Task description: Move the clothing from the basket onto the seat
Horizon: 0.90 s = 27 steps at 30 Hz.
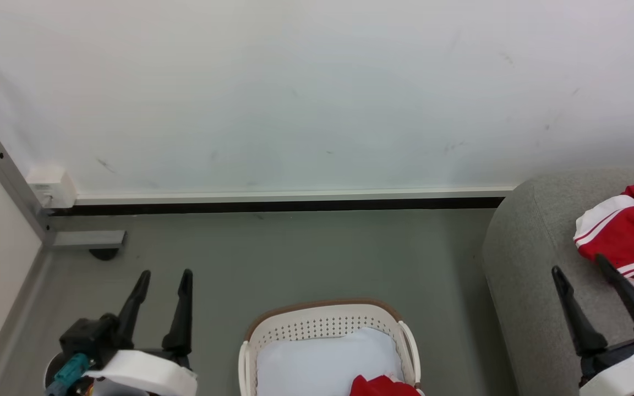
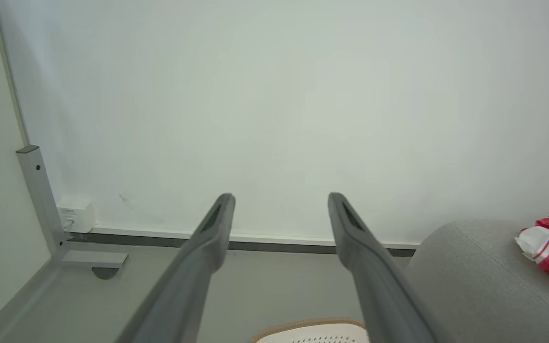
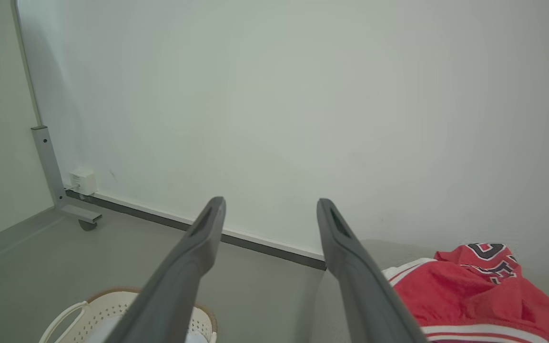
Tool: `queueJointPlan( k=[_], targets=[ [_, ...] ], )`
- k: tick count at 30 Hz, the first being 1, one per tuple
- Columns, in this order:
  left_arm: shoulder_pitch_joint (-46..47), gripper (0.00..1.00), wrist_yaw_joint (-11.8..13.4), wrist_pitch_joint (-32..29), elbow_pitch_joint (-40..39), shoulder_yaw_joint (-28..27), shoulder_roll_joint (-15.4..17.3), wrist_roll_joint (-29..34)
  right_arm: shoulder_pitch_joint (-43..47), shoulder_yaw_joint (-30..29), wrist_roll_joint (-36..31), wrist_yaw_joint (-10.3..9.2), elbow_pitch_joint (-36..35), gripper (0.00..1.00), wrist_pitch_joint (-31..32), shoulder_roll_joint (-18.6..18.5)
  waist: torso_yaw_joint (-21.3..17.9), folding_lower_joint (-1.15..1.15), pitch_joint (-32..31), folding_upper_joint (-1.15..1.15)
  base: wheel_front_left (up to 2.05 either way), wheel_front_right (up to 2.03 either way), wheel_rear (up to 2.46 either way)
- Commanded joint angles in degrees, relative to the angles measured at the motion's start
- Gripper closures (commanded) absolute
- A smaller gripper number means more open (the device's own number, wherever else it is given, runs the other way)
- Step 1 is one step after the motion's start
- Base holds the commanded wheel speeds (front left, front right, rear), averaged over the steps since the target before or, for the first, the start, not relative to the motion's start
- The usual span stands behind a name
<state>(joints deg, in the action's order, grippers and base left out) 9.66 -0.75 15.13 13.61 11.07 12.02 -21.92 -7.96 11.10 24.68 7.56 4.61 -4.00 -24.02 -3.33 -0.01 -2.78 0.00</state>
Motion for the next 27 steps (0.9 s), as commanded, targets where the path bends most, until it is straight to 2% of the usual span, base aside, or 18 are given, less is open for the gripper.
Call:
queueJointPlan(
  k=[1, 7, 15, 27],
  targets=[
    [-1.55, 0.0, -0.1, 0.03, -0.17, -0.87, -0.13, 1.17, 1.71, -0.54, -1.11, -0.14, 0.86, 0.0, -2.9, 1.59, 0.24, 0.01, -0.12, 0.0, 0.0, 0.0, 0.0],
    [-4.09, 0.0, -1.26, 0.03, 0.15, -4.57, -1.73, 3.66, 5.64, -0.71, -3.72, -0.14, 3.85, 0.0, -10.32, 9.07, 1.32, 0.01, -0.44, 0.0, 0.0, 0.0, 0.0],
    [-5.9, 0.0, -3.55, 0.03, 0.91, -8.76, -4.72, 6.53, 7.05, -2.91, -6.82, -0.14, 5.11, 0.0, -11.2, 15.07, 2.12, 0.01, -0.11, 0.0, 0.0, 0.0, 0.0],
    [-5.66, 0.0, -5.65, 0.03, 1.89, -11.53, -7.16, 9.78, 6.26, -1.63, -7.93, -0.15, 4.74, 0.0, -11.22, 15.14, 2.23, 0.01, -0.25, 0.0, 0.0, 0.0, 0.0]
  ],
)
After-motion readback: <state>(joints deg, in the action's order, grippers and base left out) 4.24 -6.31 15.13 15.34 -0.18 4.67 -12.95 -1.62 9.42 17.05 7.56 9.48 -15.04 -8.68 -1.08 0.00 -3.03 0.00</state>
